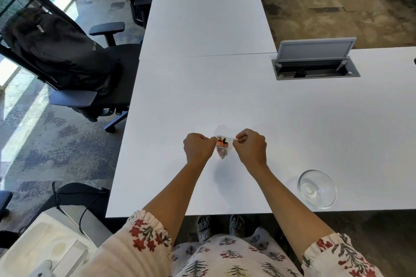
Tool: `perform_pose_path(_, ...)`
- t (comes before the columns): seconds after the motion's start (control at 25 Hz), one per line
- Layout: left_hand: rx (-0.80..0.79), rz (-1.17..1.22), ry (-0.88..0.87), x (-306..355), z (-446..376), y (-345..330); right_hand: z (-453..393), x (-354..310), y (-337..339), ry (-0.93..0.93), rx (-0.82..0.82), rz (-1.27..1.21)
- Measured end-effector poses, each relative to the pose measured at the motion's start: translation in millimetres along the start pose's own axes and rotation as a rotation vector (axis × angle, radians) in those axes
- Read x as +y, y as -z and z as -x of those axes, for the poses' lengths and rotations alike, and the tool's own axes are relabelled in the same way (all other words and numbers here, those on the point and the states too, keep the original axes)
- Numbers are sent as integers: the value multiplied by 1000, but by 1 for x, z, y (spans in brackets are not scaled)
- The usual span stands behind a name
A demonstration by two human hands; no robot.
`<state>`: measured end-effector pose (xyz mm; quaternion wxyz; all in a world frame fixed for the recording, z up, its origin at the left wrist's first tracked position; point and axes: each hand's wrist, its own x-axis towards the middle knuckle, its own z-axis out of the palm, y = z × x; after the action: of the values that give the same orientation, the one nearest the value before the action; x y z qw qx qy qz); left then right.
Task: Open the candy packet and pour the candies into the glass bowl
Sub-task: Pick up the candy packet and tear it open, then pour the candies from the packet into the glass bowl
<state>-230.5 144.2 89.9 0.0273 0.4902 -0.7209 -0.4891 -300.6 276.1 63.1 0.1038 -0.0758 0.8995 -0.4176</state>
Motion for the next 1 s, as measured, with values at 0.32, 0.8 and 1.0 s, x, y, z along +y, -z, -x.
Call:
perform_pose_path(0.32,-36,-89,-87,20,5,-6,-1,27,4,-201,-216,-485)
perform_pose_path(0.8,-444,-73,-126,56,36,-29,11,57,7,-752,-404,-1186)
perform_pose_path(1.0,-558,-39,-116,56,47,-41,22,83,26,-823,-368,-1186)
